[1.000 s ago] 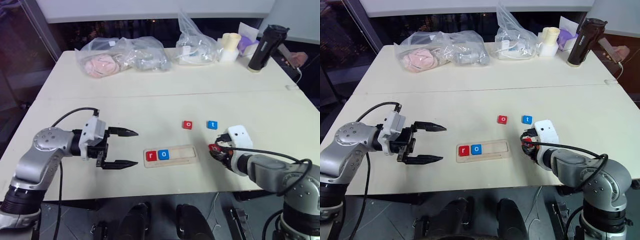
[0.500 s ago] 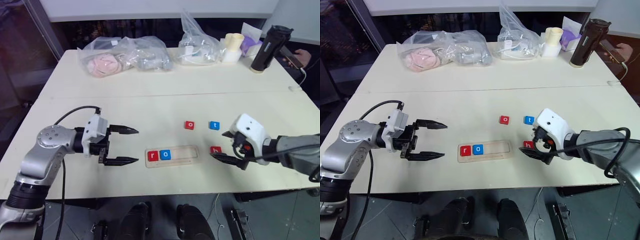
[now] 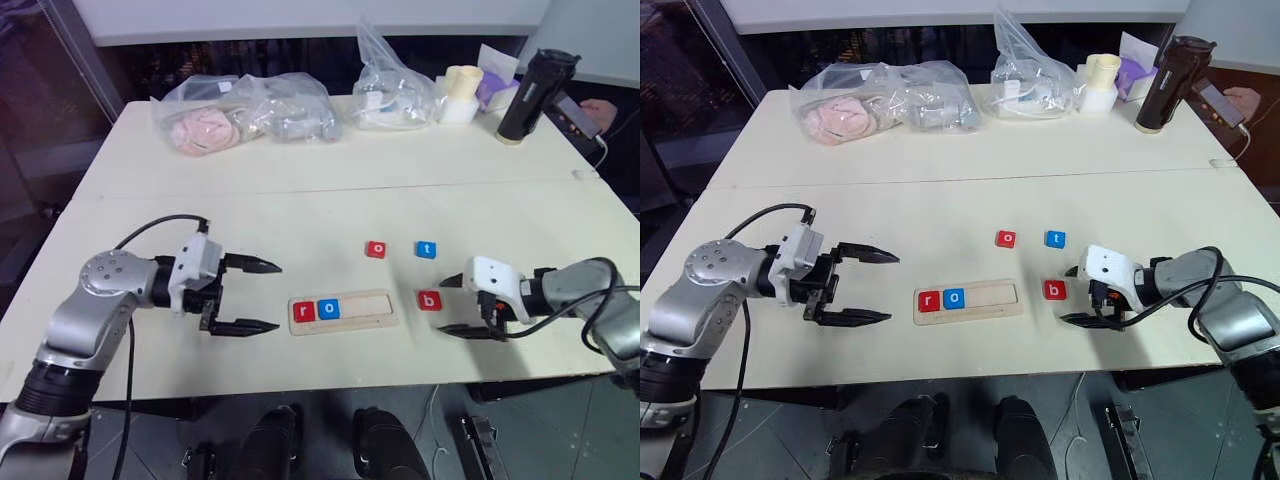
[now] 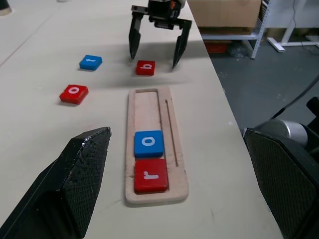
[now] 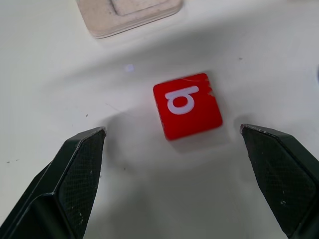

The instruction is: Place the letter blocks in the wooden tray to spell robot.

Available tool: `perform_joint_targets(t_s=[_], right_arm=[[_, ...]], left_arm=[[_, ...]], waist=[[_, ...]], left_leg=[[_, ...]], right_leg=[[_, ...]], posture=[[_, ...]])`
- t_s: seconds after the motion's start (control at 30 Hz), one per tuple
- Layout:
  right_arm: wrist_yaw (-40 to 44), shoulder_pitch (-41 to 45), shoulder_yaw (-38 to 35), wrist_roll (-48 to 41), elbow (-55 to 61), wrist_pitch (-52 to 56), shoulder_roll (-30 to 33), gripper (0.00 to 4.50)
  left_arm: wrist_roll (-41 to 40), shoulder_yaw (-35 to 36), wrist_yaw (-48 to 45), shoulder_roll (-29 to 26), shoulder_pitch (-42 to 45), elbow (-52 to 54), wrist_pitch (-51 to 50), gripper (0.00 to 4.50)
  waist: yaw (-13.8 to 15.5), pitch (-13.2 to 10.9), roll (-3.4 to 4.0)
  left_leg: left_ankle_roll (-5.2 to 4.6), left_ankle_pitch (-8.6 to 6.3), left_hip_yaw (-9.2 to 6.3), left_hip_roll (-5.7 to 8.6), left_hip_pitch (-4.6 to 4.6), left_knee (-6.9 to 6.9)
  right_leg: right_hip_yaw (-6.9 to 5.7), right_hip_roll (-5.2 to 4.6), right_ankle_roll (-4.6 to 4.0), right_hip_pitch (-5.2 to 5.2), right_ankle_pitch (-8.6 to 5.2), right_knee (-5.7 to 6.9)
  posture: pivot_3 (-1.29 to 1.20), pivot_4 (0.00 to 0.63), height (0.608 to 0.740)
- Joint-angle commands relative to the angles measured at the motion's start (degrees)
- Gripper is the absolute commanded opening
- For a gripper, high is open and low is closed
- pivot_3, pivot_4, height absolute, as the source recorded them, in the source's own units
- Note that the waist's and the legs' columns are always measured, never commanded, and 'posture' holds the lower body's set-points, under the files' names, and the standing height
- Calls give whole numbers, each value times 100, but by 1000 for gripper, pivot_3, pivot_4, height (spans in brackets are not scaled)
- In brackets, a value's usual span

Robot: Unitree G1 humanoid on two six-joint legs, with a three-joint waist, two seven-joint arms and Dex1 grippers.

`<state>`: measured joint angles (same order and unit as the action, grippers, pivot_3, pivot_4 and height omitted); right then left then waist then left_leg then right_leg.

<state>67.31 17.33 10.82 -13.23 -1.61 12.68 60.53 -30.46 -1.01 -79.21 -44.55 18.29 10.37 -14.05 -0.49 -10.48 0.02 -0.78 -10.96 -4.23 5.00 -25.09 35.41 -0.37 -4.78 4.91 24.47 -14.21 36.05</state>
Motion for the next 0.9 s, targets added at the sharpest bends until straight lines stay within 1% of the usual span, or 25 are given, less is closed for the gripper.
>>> perform_joint_targets(t_s=[0.03,0.23,0.43,0.57,0.6,0.67,0.73,0.77,0.8,0.83,0.9], right_arm=[[107,157,-59,199,-194,-195,-132,4443],[149,345,-43,394,-647,-294,-460,4443],[261,424,-50,464,-761,-304,-597,4443],[301,501,-24,530,-823,-316,-685,4443],[311,518,-20,537,-824,-310,-698,4215],[347,552,-18,548,-832,-290,-734,3578],[376,570,-18,575,-836,-283,-766,2644],[388,578,-20,590,-831,-284,-781,2027],[393,588,-24,610,-821,-294,-791,1526],[398,594,-29,625,-814,-302,-798,1132],[438,597,-68,613,-691,-266,-760,1139]], left_arm=[[-73,148,-18,-88,55,188,46,4500],[-270,266,146,-19,190,186,-153,4500],[-557,465,375,95,326,155,-321,4500],[-585,502,390,97,320,129,-321,4500],[-627,517,402,94,295,140,-351,4500],[-726,562,489,117,246,157,-447,4500],[-771,582,514,130,187,176,-503,4500],[-775,592,519,134,135,190,-511,4500],[-791,606,532,140,83,206,-529,4500],[-801,618,544,145,50,217,-544,4500],[-833,643,583,133,-29,232,-631,4500]], waist=[[4,1,1],[-17,3,-2],[-10,4,-4],[-26,5,-4],[-26,5,-4],[-22,5,-4],[-20,5,-4],[-18,5,-3],[-18,5,-3],[-16,5,-3],[-7,5,-3]], left_leg=[[0,0,0,0,0,1],[1,0,-2,0,4,18],[1,0,-3,-2,11,31],[1,-1,-3,-2,21,33],[1,-1,-3,-2,22,33],[1,0,-3,-2,22,33],[1,0,-3,-2,23,34],[1,0,-3,-2,23,35],[1,0,-3,-2,23,36],[1,0,-3,-2,23,36],[1,-1,-4,-2,23,37]], right_leg=[[0,0,0,0,0,2],[0,2,-1,-8,2,8],[0,5,-4,-17,7,15],[1,6,-4,-30,8,15],[1,7,-4,-30,9,15],[1,8,-4,-30,9,16],[1,8,-4,-30,9,16],[1,8,-4,-30,10,16],[1,8,-4,-31,10,16],[1,8,-4,-32,10,16],[1,7,-4,-34,10,16]], posture=[[0,150,738],[0,150,738],[0,150,738],[0,150,738],[0,150,738],[0,150,738],[0,150,738],[0,150,738],[0,150,738],[0,150,738],[0,150,738]])
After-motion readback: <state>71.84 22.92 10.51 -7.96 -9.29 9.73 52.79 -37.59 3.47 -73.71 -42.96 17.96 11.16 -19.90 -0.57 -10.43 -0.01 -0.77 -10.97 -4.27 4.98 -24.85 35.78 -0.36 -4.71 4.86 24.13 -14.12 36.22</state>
